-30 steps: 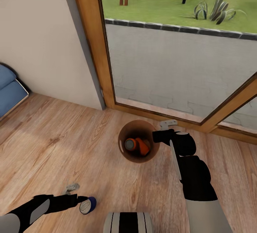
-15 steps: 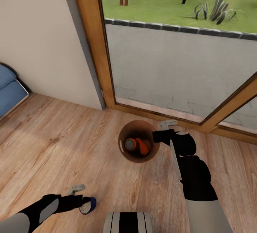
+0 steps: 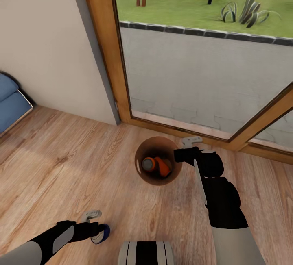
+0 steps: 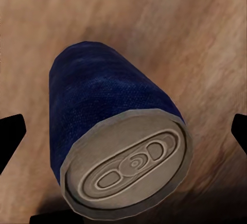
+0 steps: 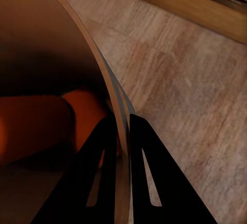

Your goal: Put the three can of soda from the living room inside the tash can in the kitchen.

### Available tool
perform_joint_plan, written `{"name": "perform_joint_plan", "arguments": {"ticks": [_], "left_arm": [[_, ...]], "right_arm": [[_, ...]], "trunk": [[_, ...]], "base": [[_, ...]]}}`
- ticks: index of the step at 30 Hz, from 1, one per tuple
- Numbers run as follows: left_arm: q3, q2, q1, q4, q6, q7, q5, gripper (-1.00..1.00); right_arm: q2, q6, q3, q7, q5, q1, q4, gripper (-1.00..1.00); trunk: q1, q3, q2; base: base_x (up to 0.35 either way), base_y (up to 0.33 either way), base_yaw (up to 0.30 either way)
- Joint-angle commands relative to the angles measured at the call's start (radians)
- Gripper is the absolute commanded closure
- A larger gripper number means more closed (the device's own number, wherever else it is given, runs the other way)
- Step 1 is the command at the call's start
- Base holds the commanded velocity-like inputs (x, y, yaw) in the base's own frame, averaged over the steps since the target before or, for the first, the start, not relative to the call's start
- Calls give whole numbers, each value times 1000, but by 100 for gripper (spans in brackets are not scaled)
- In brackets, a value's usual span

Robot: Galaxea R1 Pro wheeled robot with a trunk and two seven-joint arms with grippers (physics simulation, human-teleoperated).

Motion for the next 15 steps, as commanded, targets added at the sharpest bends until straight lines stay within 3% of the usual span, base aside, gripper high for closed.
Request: {"name": "perform_joint_plan", "arguments": {"ticks": [1,10,13,15], "left_arm": [[1,-1,0,2,0,2,0,-100],[2,-2,0,9,1,8,1,-100],[2,-3,0,3,0,82,16,-100],[2,-4,0,1,0,96,29,-100]], "right_arm": [[0,2,0,4,-19,0,0,100],[0,2,0,4,-19,0,0,100],[0,2,0,5,-19,0,0,100],[0,2,0,5,-19,0,0,100]], "trunk": [[0,0,0],[0,0,0],[0,0,0],[0,0,0]], "base": [[0,0,0],[0,0,0],[0,0,0],[0,0,0]]}}
